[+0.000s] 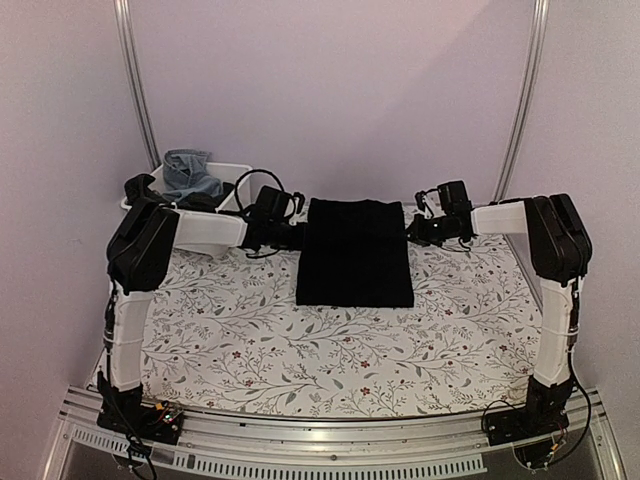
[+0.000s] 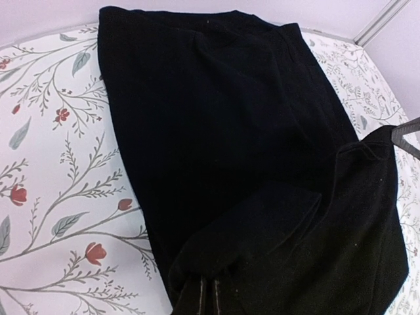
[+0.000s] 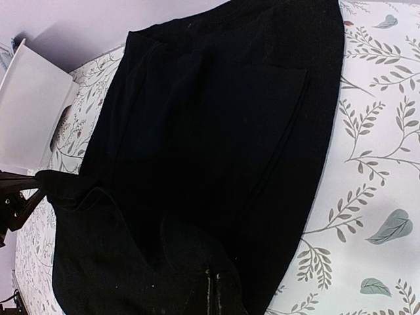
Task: Fold and stack the mixed laundry pile
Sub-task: Fold the rectangle-folded T-shirt at the center of the board.
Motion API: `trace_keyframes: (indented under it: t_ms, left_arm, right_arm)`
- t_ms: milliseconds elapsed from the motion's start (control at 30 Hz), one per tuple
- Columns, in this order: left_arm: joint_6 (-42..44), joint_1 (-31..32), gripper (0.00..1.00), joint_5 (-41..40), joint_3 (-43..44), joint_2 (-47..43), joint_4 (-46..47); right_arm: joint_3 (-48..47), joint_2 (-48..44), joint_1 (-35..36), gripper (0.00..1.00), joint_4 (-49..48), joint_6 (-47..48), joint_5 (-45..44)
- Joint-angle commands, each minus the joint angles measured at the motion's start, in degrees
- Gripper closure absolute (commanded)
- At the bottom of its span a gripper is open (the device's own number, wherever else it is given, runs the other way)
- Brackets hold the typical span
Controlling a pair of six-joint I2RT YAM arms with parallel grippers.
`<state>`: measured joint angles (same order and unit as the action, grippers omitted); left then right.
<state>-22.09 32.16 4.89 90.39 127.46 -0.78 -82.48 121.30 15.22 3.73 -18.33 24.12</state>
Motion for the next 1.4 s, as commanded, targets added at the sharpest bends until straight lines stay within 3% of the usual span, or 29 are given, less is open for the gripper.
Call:
trace_keyframes:
  t_ms: [0,233,333,467,867,1067,1367]
  left_arm:
    - [1.09,-0.99,1.00,2.26,2.85,3.11,-0.98]
    - [2.60,-1.19,0.99,4.93,6.34,4.90,-3.16]
    - [3.31,-1.45,0.81,5.47,7.70,4.02,-5.33]
    - [0.07,-3.73,0.57,5.85,-1.75,-4.86,-1.09]
    - [-7.43,-3.54,0.49,15.44,-37.09,-29.57,11.29]
    - [-7.10,-0.71,0.48,16.45,-42.33,-30.01,14.15]
    - [-8.82,1.34,0.49,18.31,-42.30,-23.80,18.91]
  right_arm:
    - [-2.44,2.91,-0.68,1.00,1.55,1.12,-0.26]
    - [-3.26,2.32,-0.84,0.97,3.63,1.14,-1.34]
    - [-4.04,0.97,-1.46,0.67,5.72,1.11,-1.88]
    - [-0.14,-4.50,-2.35,0.53,6.51,0.56,-1.42]
    - [30.95,-27.72,-0.58,0.53,0.11,-4.37,12.75]
    - [36.23,-27.37,1.73,0.53,-2.44,-4.69,12.77]
    - [35.43,-21.43,2.18,0.52,-3.29,-4.53,9.37]
